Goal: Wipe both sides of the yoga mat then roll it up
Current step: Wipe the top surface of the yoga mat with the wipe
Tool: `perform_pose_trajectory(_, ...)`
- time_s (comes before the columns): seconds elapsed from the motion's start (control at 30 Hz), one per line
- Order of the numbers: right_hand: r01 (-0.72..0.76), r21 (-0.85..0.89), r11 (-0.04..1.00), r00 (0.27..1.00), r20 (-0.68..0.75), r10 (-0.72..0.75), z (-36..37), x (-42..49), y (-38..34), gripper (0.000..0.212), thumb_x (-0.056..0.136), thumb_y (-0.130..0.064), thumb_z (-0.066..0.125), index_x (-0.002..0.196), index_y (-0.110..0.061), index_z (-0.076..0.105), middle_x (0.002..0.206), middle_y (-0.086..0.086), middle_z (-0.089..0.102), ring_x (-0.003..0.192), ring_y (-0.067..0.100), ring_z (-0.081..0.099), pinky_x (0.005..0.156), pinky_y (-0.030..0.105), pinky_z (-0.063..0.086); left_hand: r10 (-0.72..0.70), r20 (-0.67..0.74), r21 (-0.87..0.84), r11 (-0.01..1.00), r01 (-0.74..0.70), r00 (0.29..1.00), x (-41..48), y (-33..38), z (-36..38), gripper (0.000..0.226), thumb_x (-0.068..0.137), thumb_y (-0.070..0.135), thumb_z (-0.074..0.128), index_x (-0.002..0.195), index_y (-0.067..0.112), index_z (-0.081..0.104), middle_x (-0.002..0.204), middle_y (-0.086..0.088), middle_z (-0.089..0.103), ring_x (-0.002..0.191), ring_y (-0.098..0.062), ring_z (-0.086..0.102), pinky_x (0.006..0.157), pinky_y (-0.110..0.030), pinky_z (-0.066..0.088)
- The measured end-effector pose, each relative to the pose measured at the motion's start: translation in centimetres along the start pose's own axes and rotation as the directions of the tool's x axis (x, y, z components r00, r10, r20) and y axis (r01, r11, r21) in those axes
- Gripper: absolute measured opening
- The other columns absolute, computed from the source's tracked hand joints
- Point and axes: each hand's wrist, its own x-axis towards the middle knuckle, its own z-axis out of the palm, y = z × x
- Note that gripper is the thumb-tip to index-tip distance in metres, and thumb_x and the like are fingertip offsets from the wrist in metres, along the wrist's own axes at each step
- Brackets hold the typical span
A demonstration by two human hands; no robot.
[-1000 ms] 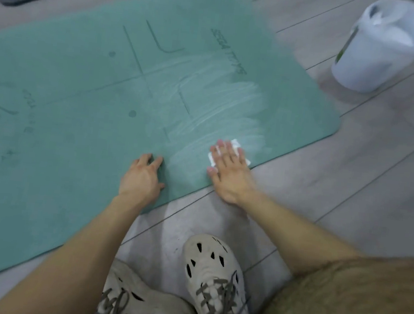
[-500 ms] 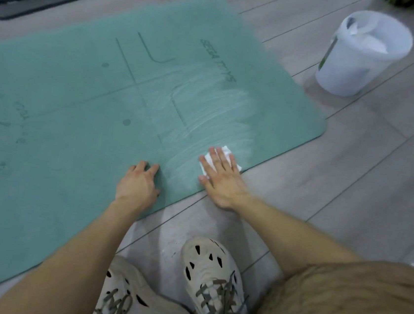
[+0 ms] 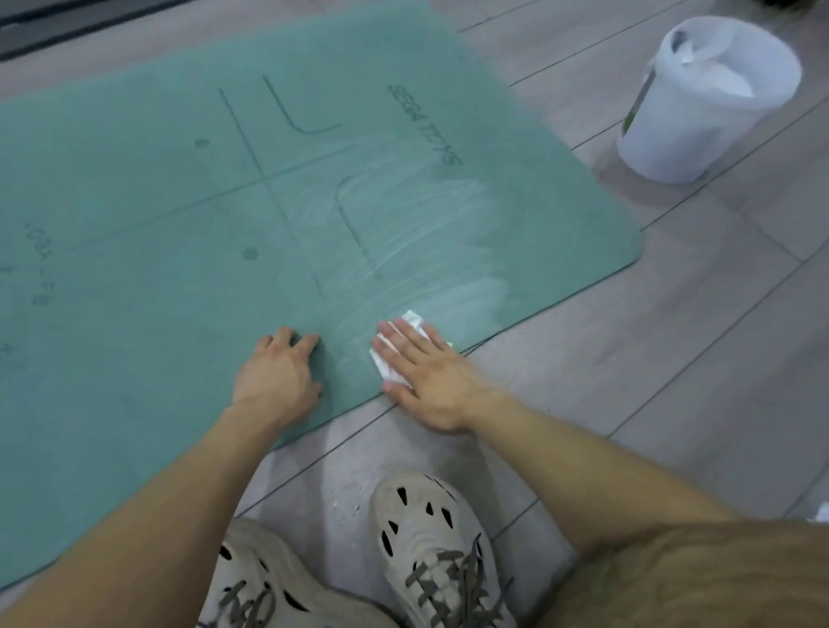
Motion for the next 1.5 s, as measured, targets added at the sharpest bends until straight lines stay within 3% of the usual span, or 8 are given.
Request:
perform_pose_trajectory(0.27,-0.489,0.496,0.718,0.78,-0.12,0.614,-7.5,-1.7,6.4,0.059,0.09,-0.013,0.057,0.149,-0.007,0.055,0.158,0.015,0.051,0.145,0.032,0.047,0.118,0.031,0.032,0.014,0.205,0.012,1.0,-0.017,0.979,0.1,0.6,-3.3,0.059,0.089,0.044,0.072,0.143,0.024,0.06,0.145,-0.01,0.055,0.129,-0.032,0.057,0.107,-0.038,0.049)
perform_pose_trajectory(0.5,-0.491,0.638,0.593,0.686,-0.136,0.715,-11.6,-5.5,7.0,0.04,0.099,-0.029,0.059,0.138,-0.019,0.055,0.126,0.018,0.065,0.109,0.038,0.064,0.084,0.035,0.049,0.083,0.122,-0.067,0.995,-0.075,0.989,0.1,6.4,-5.9,0.05,0.093,0.043,0.069,0.138,0.022,0.063,0.134,-0.011,0.068,0.126,-0.03,0.061,0.102,-0.036,0.05)
perform_pose_trajectory(0.73,-0.515,0.458,0.725,0.735,-0.2,0.648,-12.1,-7.9,14.6,0.018,0.105,-0.028,0.051,0.1,-0.024,0.068,0.114,0.013,0.072,0.108,0.037,0.065,0.075,0.035,0.041,0.178,0.036,-0.031,0.984,-0.177,0.983,2.3,13.7,-6.1,0.05,0.097,0.047,0.064,0.143,0.027,0.058,0.141,-0.007,0.057,0.13,-0.03,0.056,0.104,-0.043,0.05)
perform_pose_trajectory(0.9,-0.416,0.542,0.73,0.515,-0.522,0.68,-13.3,-4.4,19.4,0.048,0.101,-0.014,0.046,0.147,-0.015,0.06,0.151,0.015,0.057,0.141,0.033,0.051,0.117,0.039,0.041,0.22,0.02,-0.005,0.975,-0.22,0.975,7.1,17.7,-6.8,0.057,0.096,0.047,0.062,0.149,0.03,0.052,0.149,-0.005,0.049,0.139,-0.029,0.048,0.11,-0.046,0.047)
perform_pose_trajectory(1.07,-0.406,0.272,0.872,0.786,-0.383,0.485,-4.6,-2.3,18.0,0.062,0.1,-0.017,0.038,0.162,-0.014,0.037,0.173,0.01,0.025,0.162,0.032,0.014,0.13,0.054,0.019,0.212,0.119,0.05,0.974,-0.219,0.97,14.1,20.4,-7.6,0.099,0.082,0.051,0.08,0.163,0.032,0.026,0.169,-0.011,0.025,0.15,-0.036,0.035,0.119,-0.05,0.039)
perform_pose_trajectory(1.27,-0.121,0.146,0.982,0.929,-0.331,0.164,-0.7,-2.5,11.7,0.075,0.096,-0.025,0.049,0.167,-0.021,0.024,0.176,0.002,0.015,0.163,0.025,0.003,0.133,0.045,0.001,0.188,0.243,0.256,0.934,-0.25,0.952,20.1,22.0,-6.7,0.151,0.048,0.065,0.09,0.167,0.028,0.005,0.165,-0.024,0.02,0.148,-0.042,0.037,0.122,-0.043,0.036)
perform_pose_trajectory(1.37,-0.169,0.14,0.976,0.924,-0.321,0.207,-2.1,-3.1,15.0,0.073,0.097,-0.023,0.037,0.168,-0.018,0.022,0.176,0.003,0.014,0.163,0.021,0.005,0.133,0.042,0.004,0.181,0.203,0.326,0.914,-0.241,0.962,19.7,22.5,-6.4,0.156,0.044,0.065,0.09,0.167,0.027,0.001,0.161,-0.023,0.022,0.141,-0.043,0.042,0.118,-0.044,0.041)
perform_pose_trajectory(1.5,-0.536,0.229,0.812,0.753,-0.306,0.583,-5.1,-5.1,25.4,0.067,0.102,-0.032,0.024,0.167,-0.017,0.024,0.176,0.005,0.016,0.163,0.024,0.008,0.13,0.049,0.015,0.184,0.168,0.268,0.937,-0.225,0.968,18.3,21.9,-7.8,0.146,0.053,0.063,0.096,0.166,0.043,0.006,0.17,-0.005,0.014,0.149,-0.037,0.031,0.112,-0.049,0.044)
